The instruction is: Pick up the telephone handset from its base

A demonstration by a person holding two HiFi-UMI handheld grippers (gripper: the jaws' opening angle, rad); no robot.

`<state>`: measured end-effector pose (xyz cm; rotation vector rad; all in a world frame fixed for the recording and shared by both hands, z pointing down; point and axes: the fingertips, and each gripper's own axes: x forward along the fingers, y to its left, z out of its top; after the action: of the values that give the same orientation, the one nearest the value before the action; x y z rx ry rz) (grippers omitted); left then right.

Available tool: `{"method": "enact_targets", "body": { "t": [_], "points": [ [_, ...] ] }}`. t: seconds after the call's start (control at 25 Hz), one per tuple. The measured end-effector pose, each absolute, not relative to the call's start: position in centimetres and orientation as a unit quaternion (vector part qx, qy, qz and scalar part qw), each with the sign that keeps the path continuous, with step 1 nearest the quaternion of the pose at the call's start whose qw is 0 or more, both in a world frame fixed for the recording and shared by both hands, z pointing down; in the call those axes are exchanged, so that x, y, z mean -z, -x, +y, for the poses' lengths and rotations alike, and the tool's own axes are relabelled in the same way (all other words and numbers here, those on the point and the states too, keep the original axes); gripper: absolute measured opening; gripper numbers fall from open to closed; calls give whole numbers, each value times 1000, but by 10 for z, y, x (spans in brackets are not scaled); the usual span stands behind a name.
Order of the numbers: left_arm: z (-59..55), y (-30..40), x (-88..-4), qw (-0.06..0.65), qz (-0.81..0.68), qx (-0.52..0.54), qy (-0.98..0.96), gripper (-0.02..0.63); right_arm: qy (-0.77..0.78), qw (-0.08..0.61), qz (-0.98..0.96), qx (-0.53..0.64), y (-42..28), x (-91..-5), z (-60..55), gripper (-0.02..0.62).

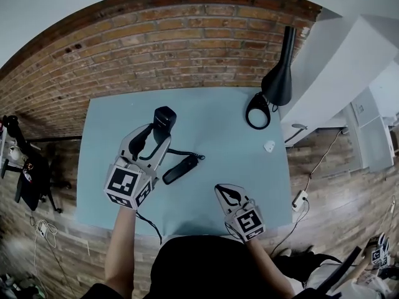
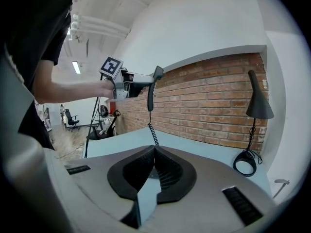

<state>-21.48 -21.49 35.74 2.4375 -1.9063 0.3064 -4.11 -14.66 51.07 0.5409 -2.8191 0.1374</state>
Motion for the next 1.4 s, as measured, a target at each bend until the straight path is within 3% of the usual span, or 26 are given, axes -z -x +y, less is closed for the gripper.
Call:
{"method": "enact_targets", "body": {
  "t": [1.4],
  "points": [
    [-144,236,-211,-81,-630,1,-772,238,-129,142,-981,-18,95,-509,-109,26]
  ]
}}
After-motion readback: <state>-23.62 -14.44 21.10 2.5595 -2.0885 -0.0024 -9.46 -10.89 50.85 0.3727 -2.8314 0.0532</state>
